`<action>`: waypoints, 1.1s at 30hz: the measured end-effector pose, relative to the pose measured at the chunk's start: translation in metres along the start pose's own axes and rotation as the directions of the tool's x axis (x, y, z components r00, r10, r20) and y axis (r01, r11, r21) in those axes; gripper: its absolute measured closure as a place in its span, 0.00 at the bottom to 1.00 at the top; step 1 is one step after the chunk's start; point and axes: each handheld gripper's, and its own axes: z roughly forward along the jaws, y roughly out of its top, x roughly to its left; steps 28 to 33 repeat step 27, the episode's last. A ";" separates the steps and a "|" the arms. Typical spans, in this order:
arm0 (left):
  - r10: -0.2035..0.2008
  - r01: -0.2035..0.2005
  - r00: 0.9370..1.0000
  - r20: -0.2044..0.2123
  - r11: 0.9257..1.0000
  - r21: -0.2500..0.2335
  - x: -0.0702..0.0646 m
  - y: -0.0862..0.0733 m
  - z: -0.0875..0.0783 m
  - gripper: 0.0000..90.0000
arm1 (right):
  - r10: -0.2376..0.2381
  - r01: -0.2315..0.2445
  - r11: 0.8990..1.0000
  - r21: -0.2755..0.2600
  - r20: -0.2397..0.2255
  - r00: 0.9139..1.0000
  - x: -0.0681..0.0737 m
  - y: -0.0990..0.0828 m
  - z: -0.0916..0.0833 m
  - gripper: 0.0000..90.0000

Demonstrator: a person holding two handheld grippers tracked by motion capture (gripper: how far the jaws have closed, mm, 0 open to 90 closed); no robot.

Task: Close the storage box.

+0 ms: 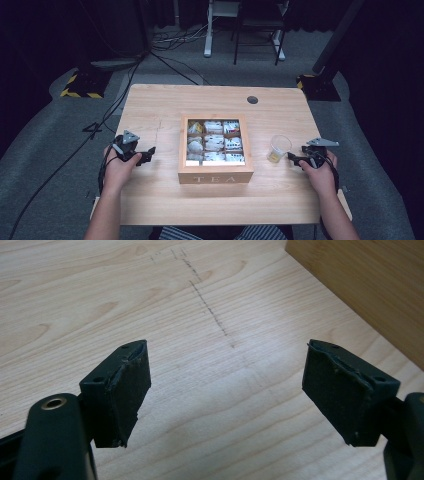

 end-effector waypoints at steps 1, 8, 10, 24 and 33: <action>-0.004 0.004 1.000 -0.002 1.000 0.001 0.001 -0.001 0.001 0.22 | 0.001 -0.001 1.000 0.000 0.000 1.000 0.000 0.000 0.000 0.29; 0.009 -0.009 1.000 -0.018 1.000 0.029 0.002 -0.009 0.011 0.22 | 0.000 0.000 1.000 0.000 0.000 1.000 0.000 0.000 0.000 0.29; 0.024 -0.022 0.999 -0.028 0.998 0.052 0.003 -0.010 0.014 0.22 | 0.000 0.000 1.000 0.000 0.000 1.000 0.000 0.000 0.000 0.29; -0.037 0.041 0.999 -0.034 0.993 0.115 0.007 -0.011 0.015 0.16 | 0.000 0.000 1.000 0.000 0.001 1.000 0.000 0.000 0.000 0.29; -0.042 0.046 0.998 -0.036 0.993 0.113 0.007 -0.011 0.015 0.16 | 0.000 0.000 1.000 0.000 0.000 1.000 0.000 0.000 0.000 0.29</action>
